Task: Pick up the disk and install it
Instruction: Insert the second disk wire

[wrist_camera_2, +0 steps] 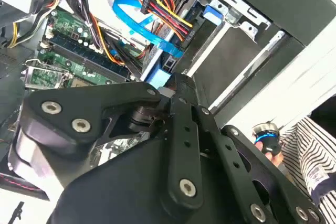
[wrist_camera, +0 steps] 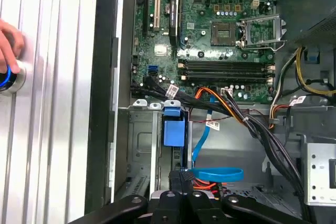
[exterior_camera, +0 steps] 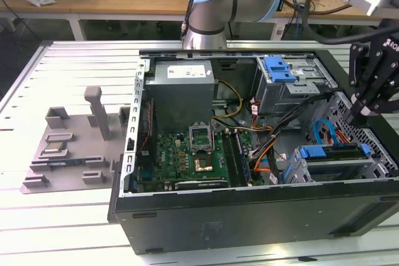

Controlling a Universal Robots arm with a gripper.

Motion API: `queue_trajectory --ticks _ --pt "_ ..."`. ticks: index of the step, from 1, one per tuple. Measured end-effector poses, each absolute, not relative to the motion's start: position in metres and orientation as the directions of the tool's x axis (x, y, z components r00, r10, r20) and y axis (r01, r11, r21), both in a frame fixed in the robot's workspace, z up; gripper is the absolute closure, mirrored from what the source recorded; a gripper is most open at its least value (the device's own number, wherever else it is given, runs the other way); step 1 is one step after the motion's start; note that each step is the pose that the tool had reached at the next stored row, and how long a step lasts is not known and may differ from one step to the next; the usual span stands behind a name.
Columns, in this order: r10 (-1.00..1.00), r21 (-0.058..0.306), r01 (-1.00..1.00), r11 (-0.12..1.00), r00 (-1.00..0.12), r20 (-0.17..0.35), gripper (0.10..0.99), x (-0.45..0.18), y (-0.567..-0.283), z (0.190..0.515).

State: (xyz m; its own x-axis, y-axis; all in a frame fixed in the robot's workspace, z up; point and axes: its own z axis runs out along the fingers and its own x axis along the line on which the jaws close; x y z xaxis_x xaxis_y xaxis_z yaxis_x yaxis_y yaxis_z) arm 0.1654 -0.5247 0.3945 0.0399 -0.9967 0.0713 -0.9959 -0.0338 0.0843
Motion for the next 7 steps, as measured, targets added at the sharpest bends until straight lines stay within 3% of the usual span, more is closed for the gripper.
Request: queue_trajectory --ticks 7 --pt "-0.997 0.084 -0.996 -0.034 0.04 0.071 0.98 0.165 -0.525 0.411"
